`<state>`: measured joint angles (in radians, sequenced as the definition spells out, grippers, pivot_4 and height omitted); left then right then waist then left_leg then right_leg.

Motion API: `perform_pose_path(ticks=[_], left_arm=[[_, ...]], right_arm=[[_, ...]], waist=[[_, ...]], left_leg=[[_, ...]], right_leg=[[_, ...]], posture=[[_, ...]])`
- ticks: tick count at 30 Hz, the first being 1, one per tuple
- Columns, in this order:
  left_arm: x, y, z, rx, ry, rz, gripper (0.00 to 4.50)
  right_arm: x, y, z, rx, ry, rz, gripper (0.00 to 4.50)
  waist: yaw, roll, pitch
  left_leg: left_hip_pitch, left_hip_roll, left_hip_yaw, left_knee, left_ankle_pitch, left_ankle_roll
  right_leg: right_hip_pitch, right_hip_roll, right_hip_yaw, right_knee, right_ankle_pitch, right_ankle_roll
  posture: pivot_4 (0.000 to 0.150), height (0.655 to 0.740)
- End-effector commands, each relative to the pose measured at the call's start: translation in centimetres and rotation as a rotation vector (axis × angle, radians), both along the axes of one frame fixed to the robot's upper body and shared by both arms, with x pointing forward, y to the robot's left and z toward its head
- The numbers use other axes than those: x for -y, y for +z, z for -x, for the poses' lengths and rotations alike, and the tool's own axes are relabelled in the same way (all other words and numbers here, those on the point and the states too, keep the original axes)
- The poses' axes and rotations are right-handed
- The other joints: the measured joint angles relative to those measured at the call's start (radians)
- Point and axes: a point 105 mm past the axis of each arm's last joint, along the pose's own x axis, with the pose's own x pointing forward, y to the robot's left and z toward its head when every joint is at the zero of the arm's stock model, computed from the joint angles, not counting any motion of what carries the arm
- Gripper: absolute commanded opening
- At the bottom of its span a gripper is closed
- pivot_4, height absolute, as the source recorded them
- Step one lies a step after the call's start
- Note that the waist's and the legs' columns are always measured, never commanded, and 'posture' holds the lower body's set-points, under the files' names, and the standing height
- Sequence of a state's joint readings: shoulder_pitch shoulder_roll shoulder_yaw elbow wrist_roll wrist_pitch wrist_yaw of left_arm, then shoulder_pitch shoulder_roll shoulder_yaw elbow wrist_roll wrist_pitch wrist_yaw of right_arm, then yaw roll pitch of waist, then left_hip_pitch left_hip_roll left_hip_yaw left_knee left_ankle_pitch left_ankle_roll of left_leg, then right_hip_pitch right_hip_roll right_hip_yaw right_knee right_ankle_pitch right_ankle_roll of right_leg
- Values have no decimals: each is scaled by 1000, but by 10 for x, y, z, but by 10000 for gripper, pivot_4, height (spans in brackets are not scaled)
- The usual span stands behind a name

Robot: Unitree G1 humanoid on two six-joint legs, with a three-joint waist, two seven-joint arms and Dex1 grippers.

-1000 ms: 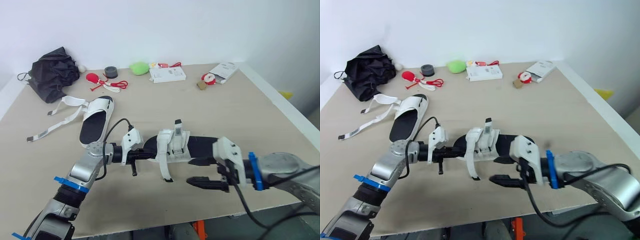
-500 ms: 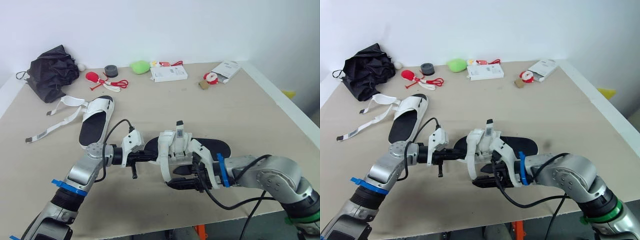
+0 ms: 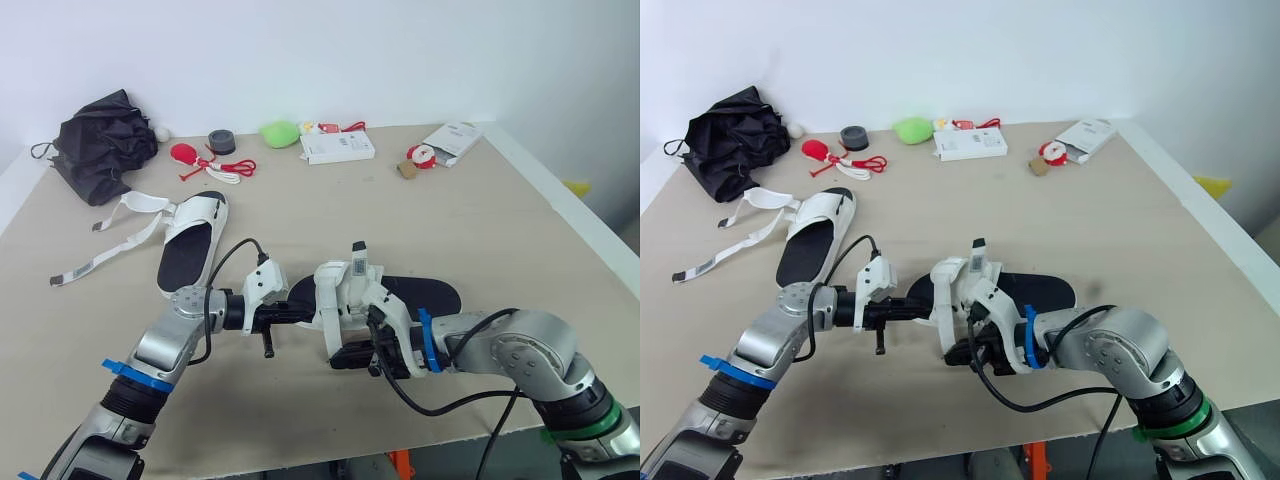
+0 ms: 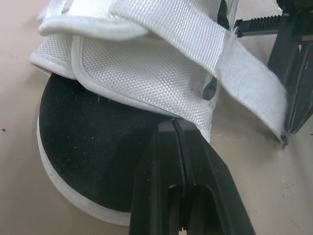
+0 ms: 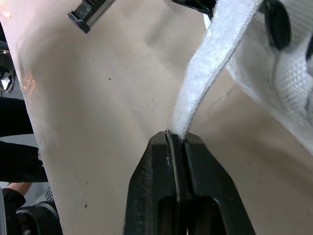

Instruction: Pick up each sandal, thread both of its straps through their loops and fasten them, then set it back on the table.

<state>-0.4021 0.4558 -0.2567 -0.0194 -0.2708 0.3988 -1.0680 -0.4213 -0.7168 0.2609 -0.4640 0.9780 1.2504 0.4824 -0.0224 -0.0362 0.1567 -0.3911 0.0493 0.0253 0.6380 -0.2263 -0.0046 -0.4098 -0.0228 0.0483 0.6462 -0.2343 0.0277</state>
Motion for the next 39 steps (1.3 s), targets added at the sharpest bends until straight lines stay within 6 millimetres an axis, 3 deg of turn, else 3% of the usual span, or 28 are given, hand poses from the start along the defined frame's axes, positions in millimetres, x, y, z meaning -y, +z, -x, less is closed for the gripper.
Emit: perform_pose_path(ticks=[1,3,6,10,20,32,39], left_arm=[[-6,-19,4,-66,15,-54,0],[-5,-20,4,-67,14,-54,0],[-5,-20,4,-69,14,-54,0],[-5,-23,4,-74,11,-56,0],[-3,-25,3,-68,12,-53,0],[-4,-27,3,-74,28,-47,0],[-4,-26,2,-73,39,-45,0]], right_arm=[[1,12,-7,38,-19,-41,229],[1,16,-8,32,-25,-64,229],[-1,40,-15,37,-30,-168,229],[2,65,-41,44,-100,-231,229],[0,52,-58,20,-139,-136,229],[-3,53,-42,-82,-54,-160,229],[-2,32,-33,-120,-39,-64,229]], waist=[[0,0,0],[0,0,0],[-1,0,0],[-1,0,0],[-1,1,0],[-1,1,-1],[-1,2,-1]], left_leg=[[0,0,0,0,0,0],[0,0,0,0,0,0],[0,0,0,0,0,0],[0,0,0,0,0,0],[0,0,0,0,-2,3],[0,0,0,0,-2,3],[0,0,0,0,-3,5]], right_leg=[[0,0,0,0,0,0],[0,0,0,0,0,0],[0,0,0,0,0,0],[0,0,0,0,0,0],[0,0,0,0,-1,-1],[0,0,0,0,-1,-1],[0,0,0,0,-2,-1]], posture=[[1500,7400],[1500,7400],[1500,7400],[1500,7400],[1500,7400],[1500,7400],[1500,7400]])
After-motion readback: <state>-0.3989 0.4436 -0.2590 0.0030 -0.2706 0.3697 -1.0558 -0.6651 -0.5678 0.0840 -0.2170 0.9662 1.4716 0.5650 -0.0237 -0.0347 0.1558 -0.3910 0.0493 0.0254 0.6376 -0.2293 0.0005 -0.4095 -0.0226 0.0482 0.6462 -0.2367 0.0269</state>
